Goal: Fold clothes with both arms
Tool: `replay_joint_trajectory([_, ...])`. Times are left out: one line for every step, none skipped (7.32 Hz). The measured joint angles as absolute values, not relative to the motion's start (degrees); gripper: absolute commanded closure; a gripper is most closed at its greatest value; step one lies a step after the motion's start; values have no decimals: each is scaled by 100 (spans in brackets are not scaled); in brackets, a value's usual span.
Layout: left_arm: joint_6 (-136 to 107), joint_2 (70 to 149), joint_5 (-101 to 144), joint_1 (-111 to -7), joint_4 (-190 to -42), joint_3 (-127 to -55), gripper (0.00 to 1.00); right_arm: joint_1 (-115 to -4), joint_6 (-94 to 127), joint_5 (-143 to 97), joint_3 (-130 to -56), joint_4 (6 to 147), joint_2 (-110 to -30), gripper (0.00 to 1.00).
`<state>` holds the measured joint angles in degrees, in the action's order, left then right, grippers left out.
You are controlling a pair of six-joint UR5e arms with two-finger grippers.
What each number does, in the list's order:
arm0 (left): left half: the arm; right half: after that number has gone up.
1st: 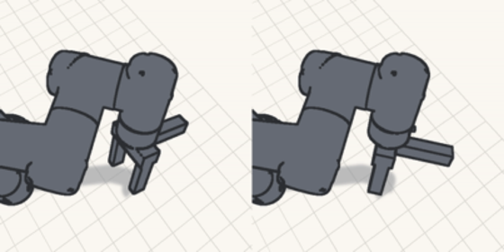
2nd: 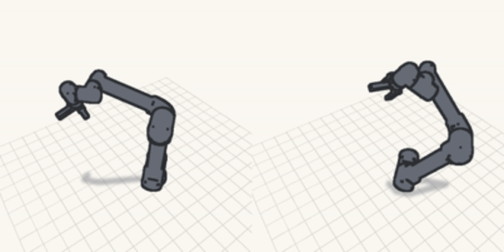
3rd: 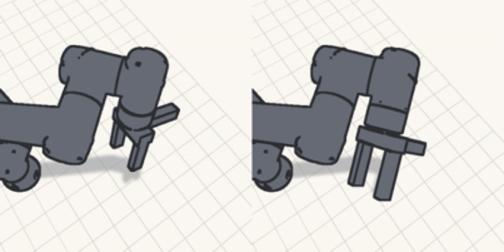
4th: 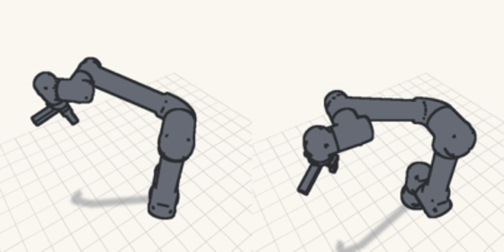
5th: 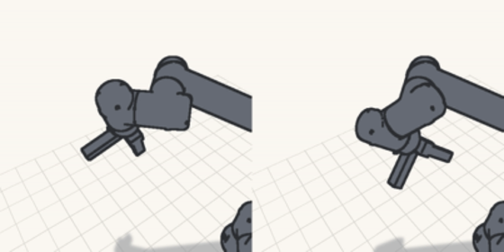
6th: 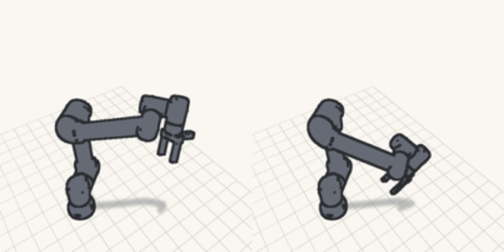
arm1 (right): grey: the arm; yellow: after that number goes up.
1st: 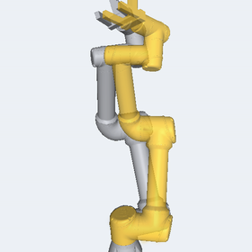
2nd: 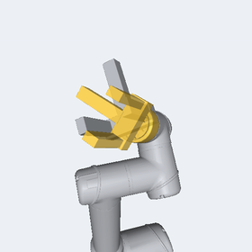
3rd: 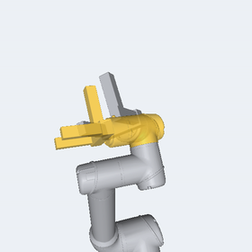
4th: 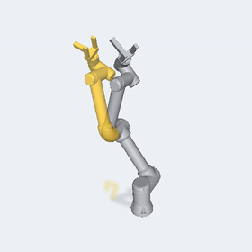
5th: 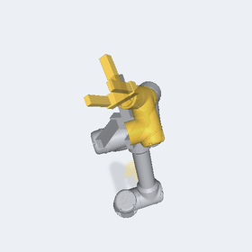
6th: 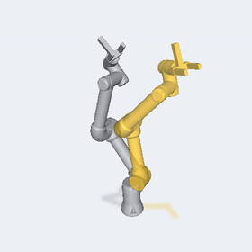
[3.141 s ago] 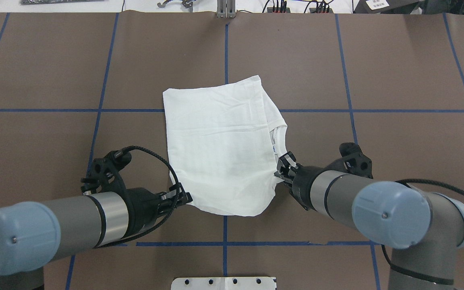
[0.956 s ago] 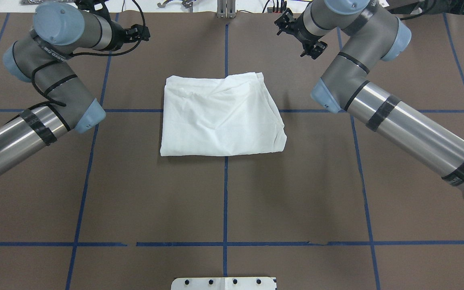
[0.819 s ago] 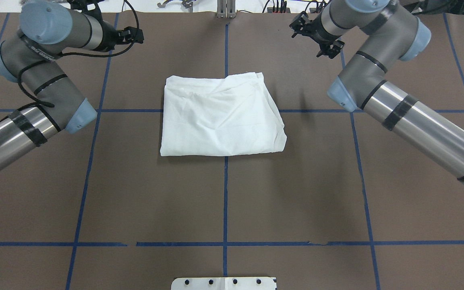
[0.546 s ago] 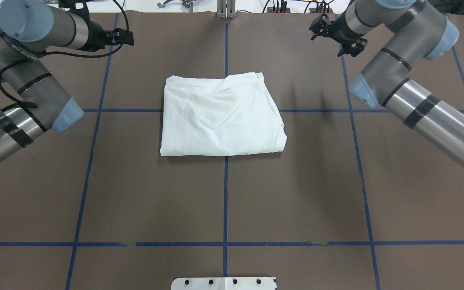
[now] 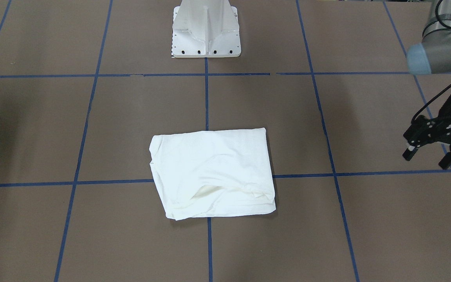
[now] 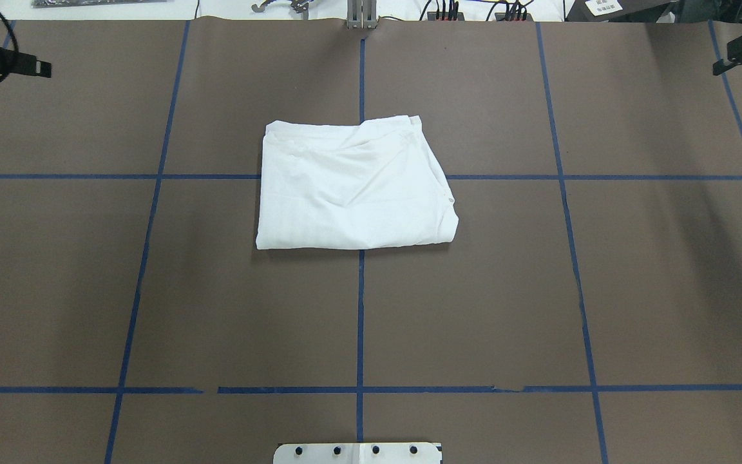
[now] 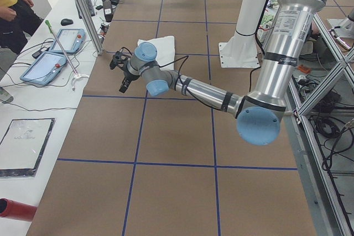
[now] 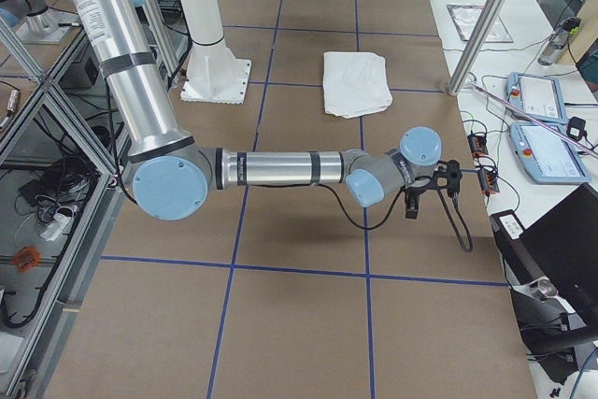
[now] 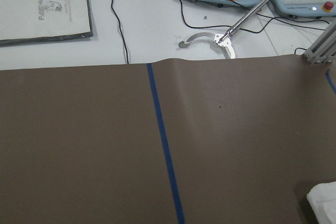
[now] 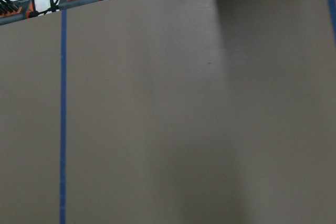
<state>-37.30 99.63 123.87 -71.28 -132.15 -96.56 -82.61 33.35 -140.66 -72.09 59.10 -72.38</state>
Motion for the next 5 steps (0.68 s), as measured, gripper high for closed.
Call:
replay_joint_trajectory([-3169, 9721, 12784, -7410, -12998, -9832, 0, -8525, 2849, -14201, -7250, 5915, -7529, 0])
replay_joint_trajectory([-2673, 9616, 12977, -7563, -12802, -9900, 0, -8675, 2533, -14273, -7325, 5920, -7743, 0])
replay_joint_trajectory([-2291, 9576, 13041, -7677, -12670, -9898, 0, -8740, 2344, -14302, -7390, 5924, -7864, 0])
replay_joint_trajectory([-1968, 9485, 13053, -7830, -12597, -9883, 0, -8768, 2141, -14314, -7419, 5961, -7916, 0])
replay_joint_trajectory([-1681, 9324, 13056, -8007, -12567, -9905, 0, -8786, 1860, -14319, -7431, 6087, -7932, 0])
